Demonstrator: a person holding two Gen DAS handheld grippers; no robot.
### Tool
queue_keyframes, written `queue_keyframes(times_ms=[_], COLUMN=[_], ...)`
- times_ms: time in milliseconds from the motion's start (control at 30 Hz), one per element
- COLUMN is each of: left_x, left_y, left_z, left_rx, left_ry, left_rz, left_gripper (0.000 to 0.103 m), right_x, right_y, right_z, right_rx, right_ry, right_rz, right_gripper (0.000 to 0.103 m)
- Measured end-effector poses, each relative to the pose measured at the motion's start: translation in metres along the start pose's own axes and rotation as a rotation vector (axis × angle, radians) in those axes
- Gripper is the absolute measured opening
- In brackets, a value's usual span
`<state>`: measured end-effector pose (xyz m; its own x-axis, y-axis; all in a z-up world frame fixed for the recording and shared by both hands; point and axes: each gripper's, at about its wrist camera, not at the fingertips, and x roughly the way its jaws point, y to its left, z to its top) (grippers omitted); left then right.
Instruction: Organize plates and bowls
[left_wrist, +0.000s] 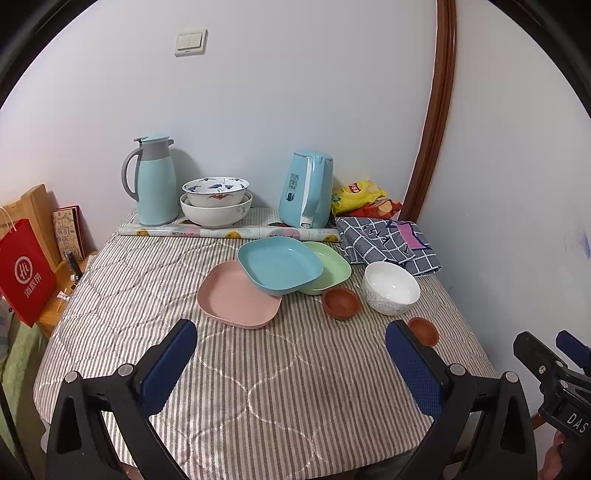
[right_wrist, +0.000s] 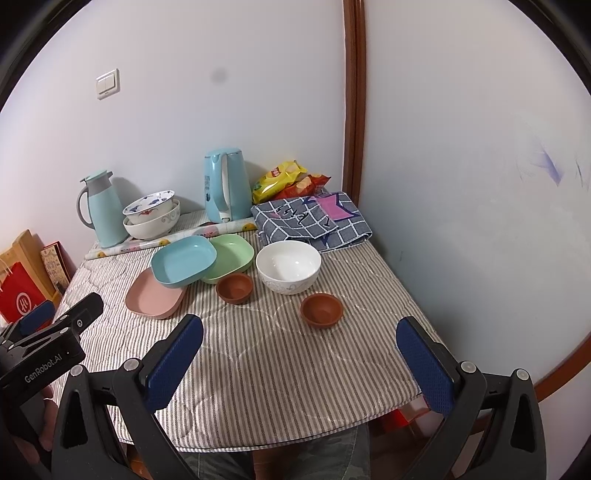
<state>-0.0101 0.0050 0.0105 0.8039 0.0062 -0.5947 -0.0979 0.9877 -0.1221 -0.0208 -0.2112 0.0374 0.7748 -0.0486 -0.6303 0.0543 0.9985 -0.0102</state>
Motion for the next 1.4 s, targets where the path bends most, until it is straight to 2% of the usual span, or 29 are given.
queue_keyframes(times_ms=[567,833,1400], left_x=[0.002,0.01,0.075], left_y=[0.001,0.005,0.031], left_z=[0.0,0.003,0.014], left_rx=[-0.006,-0.018,-0.069], left_ry=[0.0,0.006,0.112], left_rz=[-0.007,-0.004,0.019], left_gripper=[0.103,0.103,0.103], right_x=[0.003,0.023,0.072], right_y=[0.0,0.008,0.025], right_z=[0.001,0.001,0.017], right_rx=[0.006,-0.016,-0.022], right_ry=[-0.001,0.028,0.046], right_rz=[0.014,0.019,0.049], right_gripper=[0.103,0.103,0.103])
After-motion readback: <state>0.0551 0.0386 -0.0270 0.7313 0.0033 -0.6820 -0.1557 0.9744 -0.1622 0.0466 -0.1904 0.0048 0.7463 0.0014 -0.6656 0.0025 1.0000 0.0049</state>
